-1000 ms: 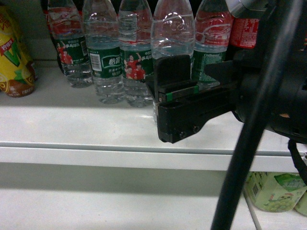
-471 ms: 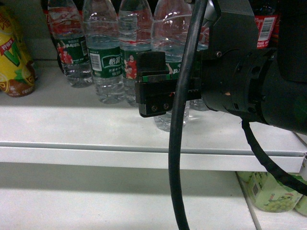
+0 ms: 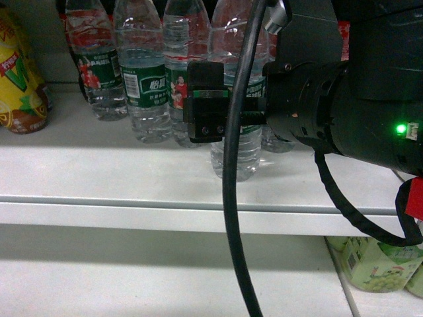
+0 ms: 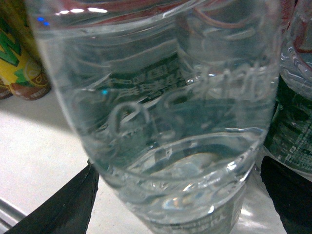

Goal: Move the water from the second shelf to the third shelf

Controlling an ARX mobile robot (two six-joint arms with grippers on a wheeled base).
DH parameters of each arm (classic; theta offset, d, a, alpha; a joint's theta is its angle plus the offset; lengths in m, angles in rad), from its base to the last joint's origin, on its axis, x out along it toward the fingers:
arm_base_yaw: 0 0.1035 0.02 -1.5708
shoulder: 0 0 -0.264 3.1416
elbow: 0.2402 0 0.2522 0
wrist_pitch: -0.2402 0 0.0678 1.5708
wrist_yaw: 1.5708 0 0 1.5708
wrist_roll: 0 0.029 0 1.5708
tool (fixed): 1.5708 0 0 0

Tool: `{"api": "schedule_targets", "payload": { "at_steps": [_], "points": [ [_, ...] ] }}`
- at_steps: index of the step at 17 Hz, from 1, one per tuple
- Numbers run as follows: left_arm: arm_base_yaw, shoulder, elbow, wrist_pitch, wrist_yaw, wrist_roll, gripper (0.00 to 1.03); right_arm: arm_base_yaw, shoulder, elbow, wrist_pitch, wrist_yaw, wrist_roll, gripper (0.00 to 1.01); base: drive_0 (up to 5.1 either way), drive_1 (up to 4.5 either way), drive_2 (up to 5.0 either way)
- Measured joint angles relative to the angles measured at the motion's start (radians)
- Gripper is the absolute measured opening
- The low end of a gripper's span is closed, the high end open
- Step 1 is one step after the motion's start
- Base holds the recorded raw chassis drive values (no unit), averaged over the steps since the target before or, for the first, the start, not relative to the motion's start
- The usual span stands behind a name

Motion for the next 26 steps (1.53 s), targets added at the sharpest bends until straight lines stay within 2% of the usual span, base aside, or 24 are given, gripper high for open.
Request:
{"api": "schedule_targets", "payload": {
  "at_steps": [7,9,11,14,15,20,23,26],
  "points": [
    [0.000,0.000,0.000,0.000,0.000,0.000,0.98,0.008,0.065,0.097,-0.031,0.145,0.020,0.98,0.0,0.00,0.0],
    [0.000,0.000,0.000,0.000,0.000,0.000,0.98,0.018,0.072,0.107,-0.044,0.169,0.021,0.97,0.0,0.00,0.0],
    [0.000,0.000,0.000,0.000,0.000,0.000,0.98,0.029,0.072,0.107,-0.040,0.188,0.021,0.77,0.0,0.00,0.0],
    [0.000,0.000,0.000,0.000,0.000,0.000,0.98,0.034,0.072,0.105,-0.032,0.197,0.019,0.51,0.0,0.00,0.0],
    [0.000,0.000,0.000,0.000,0.000,0.000,0.98,0.034,0.072,0.100,-0.024,0.197,0.014,0.45,0.0,0.00,0.0],
    [0.000,0.000,0.000,0.000,0.000,0.000,0.98,0.026,0.033,0.051,-0.012,0.172,0.011,0.41,0.0,0.00,0.0],
    [0.000,0.000,0.000,0.000,0.000,0.000,0.98,0.018,-0.026,-0.012,-0.020,0.138,-0.014,0.41,0.0,0.00,0.0],
    [0.000,0.000,0.000,0.000,0.000,0.000,0.98,-0.003,-0.097,-0.087,-0.026,0.109,-0.022,0.41,0.0,0.00,0.0]
  ]
}}
